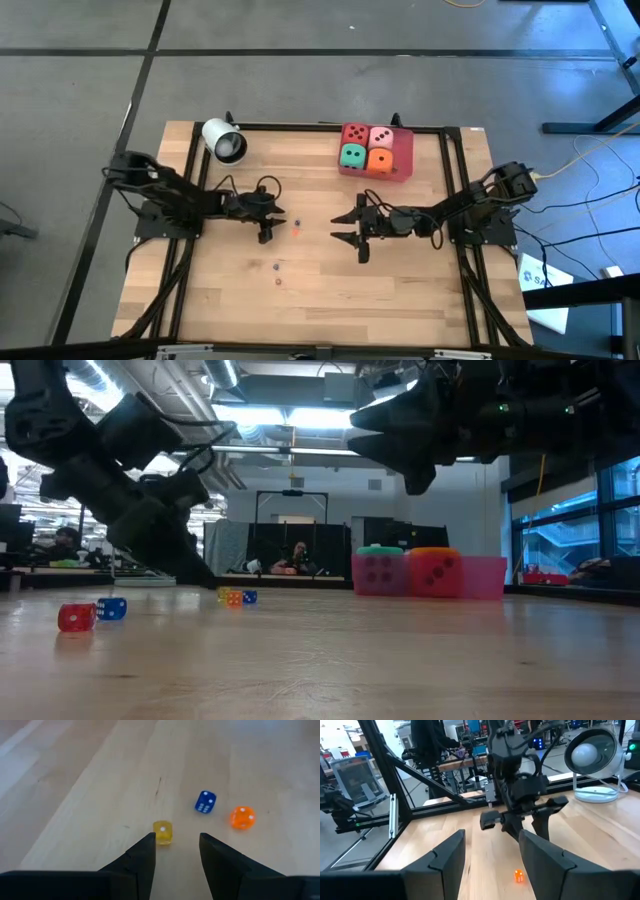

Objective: Pick & Place Dice
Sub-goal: Put the small yellow dice into the red bin

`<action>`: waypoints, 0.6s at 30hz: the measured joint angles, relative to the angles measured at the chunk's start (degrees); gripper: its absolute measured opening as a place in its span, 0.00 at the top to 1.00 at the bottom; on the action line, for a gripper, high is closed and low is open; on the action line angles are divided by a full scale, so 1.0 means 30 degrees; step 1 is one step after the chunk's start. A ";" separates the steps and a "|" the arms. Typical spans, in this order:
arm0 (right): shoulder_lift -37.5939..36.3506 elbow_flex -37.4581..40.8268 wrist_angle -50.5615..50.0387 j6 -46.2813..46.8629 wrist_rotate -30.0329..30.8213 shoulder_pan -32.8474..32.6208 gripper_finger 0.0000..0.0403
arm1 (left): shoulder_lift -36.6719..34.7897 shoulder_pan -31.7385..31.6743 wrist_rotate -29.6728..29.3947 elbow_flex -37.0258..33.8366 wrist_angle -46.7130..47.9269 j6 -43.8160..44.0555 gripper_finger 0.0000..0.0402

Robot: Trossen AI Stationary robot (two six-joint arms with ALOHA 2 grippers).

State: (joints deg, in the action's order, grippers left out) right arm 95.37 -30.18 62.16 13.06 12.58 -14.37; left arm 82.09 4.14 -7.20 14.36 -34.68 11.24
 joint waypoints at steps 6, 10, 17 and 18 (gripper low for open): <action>-0.0006 -0.0003 -0.0143 0.0000 -0.0058 0.0000 0.54 | 0.1799 0.0000 -0.0207 0.0019 -0.1401 -0.0077 0.64; -0.0006 -0.0006 -0.0149 0.0000 -0.0058 0.0000 0.54 | 0.2501 0.0000 -0.0239 0.0032 -0.2465 -0.0206 0.64; -0.0006 -0.0006 -0.0149 0.0000 -0.0058 0.0000 0.54 | 0.2600 -0.0029 -0.0665 0.0032 -0.2598 -0.0674 0.64; -0.0006 -0.0006 -0.0149 0.0000 -0.0058 0.0000 0.54 | 0.2600 -0.0029 -0.0673 0.0032 -0.2598 -0.0674 0.64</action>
State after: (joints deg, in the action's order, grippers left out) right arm 95.35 -30.20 61.71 13.06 12.40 -14.37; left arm 89.89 4.05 -9.22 14.46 -42.48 9.21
